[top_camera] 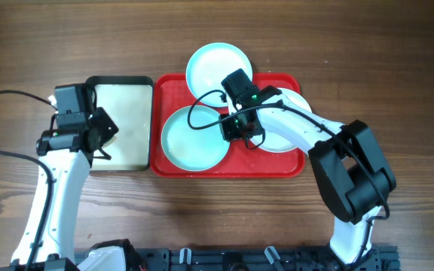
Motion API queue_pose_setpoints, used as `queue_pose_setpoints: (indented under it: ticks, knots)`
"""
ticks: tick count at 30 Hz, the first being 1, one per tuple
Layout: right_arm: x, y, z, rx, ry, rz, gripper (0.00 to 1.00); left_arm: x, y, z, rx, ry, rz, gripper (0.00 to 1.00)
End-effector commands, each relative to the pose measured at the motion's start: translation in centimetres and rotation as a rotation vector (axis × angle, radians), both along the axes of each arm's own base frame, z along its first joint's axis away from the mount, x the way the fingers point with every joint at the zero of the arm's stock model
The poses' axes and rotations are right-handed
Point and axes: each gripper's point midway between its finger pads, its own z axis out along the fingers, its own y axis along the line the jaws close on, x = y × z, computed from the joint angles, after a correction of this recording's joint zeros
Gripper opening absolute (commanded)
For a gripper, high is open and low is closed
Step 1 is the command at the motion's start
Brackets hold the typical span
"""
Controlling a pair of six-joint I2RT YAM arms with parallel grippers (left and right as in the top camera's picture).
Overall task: Clean dirty plates on tray and stack at the side
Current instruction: 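Lift the sponge with the left gripper back over the white tray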
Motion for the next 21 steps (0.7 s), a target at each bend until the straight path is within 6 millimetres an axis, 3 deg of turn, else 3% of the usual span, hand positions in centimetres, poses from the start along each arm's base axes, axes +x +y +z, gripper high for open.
queue_pose_setpoints:
  ticks: [1, 6, 17, 21]
  knots:
    - [0.2, 0.3, -0.2, -0.007, -0.004, -0.004, 0.06, -0.2, 1.2, -0.1, 0.045, 0.013, 0.002, 0.04]
    - [0.6, 0.4, 0.5, -0.001, -0.012, -0.004, 0.04, -0.4, 1.8, -0.7, 0.044, 0.035, 0.02, 0.04]
    - [2.9, 1.5, 10.8, 0.097, -0.157, -0.057, 0.04, -0.8, 2.8, -3.6, 0.078, 0.143, 0.045, 0.04]
    - [4.0, 2.0, 11.9, 0.119, -0.196, -0.1, 0.04, -0.8, 2.8, -3.9, 0.076, 0.151, 0.044, 0.04]
